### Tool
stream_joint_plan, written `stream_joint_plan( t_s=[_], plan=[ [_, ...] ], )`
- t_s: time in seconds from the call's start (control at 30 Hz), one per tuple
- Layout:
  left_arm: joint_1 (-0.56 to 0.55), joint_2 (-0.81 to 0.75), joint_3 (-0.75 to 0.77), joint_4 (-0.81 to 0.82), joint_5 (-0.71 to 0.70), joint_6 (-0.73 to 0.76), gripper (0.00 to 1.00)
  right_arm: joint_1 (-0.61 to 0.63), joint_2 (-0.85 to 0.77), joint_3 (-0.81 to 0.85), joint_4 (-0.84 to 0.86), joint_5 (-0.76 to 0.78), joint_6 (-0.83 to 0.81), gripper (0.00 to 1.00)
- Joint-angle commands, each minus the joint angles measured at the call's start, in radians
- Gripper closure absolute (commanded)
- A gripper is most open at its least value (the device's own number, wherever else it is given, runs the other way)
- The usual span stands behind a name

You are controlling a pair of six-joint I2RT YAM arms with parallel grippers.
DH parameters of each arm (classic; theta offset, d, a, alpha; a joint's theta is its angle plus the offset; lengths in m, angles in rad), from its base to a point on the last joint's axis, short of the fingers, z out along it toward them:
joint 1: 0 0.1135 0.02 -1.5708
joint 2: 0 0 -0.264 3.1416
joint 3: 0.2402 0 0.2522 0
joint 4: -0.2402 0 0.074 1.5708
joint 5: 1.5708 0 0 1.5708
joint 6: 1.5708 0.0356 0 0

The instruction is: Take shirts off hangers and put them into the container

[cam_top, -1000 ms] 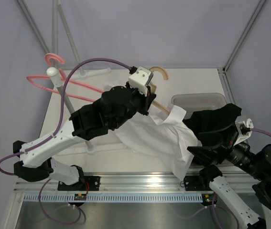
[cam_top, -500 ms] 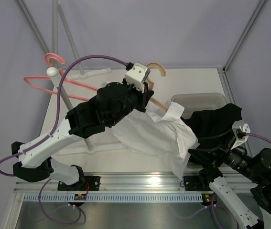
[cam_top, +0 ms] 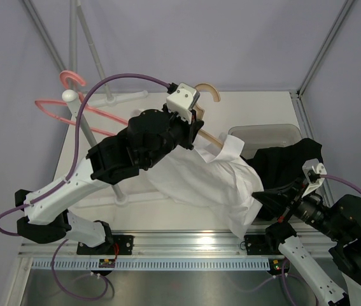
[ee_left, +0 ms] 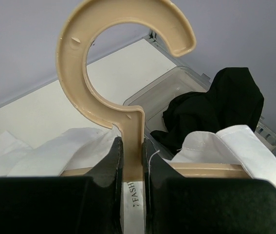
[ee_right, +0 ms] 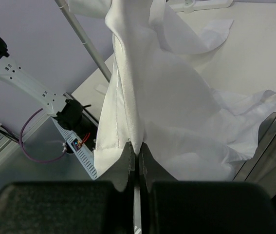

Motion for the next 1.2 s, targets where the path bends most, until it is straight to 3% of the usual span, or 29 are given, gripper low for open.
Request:
stream_joint_plan(
  t_s=[0.0, 0.17, 0.23, 0.33, 0.37, 0.4, 0.67, 0.73, 0.77, 0.8, 0.87, 0.9, 1.03, 1.07, 1.13, 1.17],
  plan=[
    [0.011, -0.037, 0.057, 0.041, -0.003, 0.027, 1.00, 0.003, 0.003, 0.005, 0.027, -0.016, 0.004, 1.00],
    [0.023, -0.038, 0.056, 0.039, 0.000, 0.029, 1.00, 0.003, 0.003, 0.022, -0.002, -0.024, -0.008, 0.99],
    [0.023, -0.037, 0.056, 0.042, 0.004, 0.027, 1.00, 0.003, 0.001, 0.027, -0.005, -0.019, -0.010, 0.75],
    [0.023, -0.035, 0.056, 0.048, 0.024, 0.023, 1.00, 0.003, 0.004, 0.031, -0.008, -0.017, -0.010, 0.69],
    [0.023, -0.035, 0.056, 0.050, 0.029, 0.021, 1.00, 0.003, 0.007, 0.031, -0.010, -0.019, -0.010, 0.58],
    [0.023, -0.032, 0.059, 0.048, 0.029, 0.021, 1.00, 0.003, 0.009, 0.030, -0.008, -0.021, -0.008, 0.57],
    [0.027, -0.029, 0.065, 0.044, 0.026, 0.027, 1.00, 0.004, -0.011, 0.025, -0.013, -0.021, -0.005, 0.72],
    [0.028, -0.032, 0.066, 0.044, 0.029, 0.027, 1.00, 0.003, -0.013, 0.019, -0.014, -0.024, -0.007, 0.99],
    [0.028, -0.032, 0.068, 0.042, 0.029, 0.029, 1.00, 0.003, -0.013, 0.019, -0.016, -0.024, -0.007, 1.00],
    [0.028, -0.032, 0.068, 0.042, 0.029, 0.029, 1.00, 0.003, -0.014, 0.013, -0.014, -0.025, -0.007, 0.95],
    [0.030, -0.032, 0.070, 0.039, 0.029, 0.030, 1.00, 0.004, -0.014, 0.010, -0.008, -0.059, -0.011, 0.60],
    [0.031, -0.032, 0.070, 0.041, 0.029, 0.030, 1.00, 0.004, -0.016, 0.011, -0.008, -0.063, -0.011, 0.55],
    [0.033, -0.032, 0.070, 0.041, 0.030, 0.030, 1.00, 0.003, -0.022, 0.017, -0.014, -0.051, -0.010, 0.60],
    [0.033, -0.032, 0.070, 0.039, 0.030, 0.030, 1.00, 0.003, -0.024, 0.017, -0.014, -0.053, -0.010, 0.66],
    [0.033, -0.032, 0.070, 0.042, 0.032, 0.032, 1.00, 0.003, -0.025, 0.016, -0.014, -0.056, -0.010, 0.92],
    [0.033, -0.032, 0.070, 0.041, 0.030, 0.032, 1.00, 0.003, -0.028, 0.016, -0.016, -0.053, -0.010, 1.00]
  ],
)
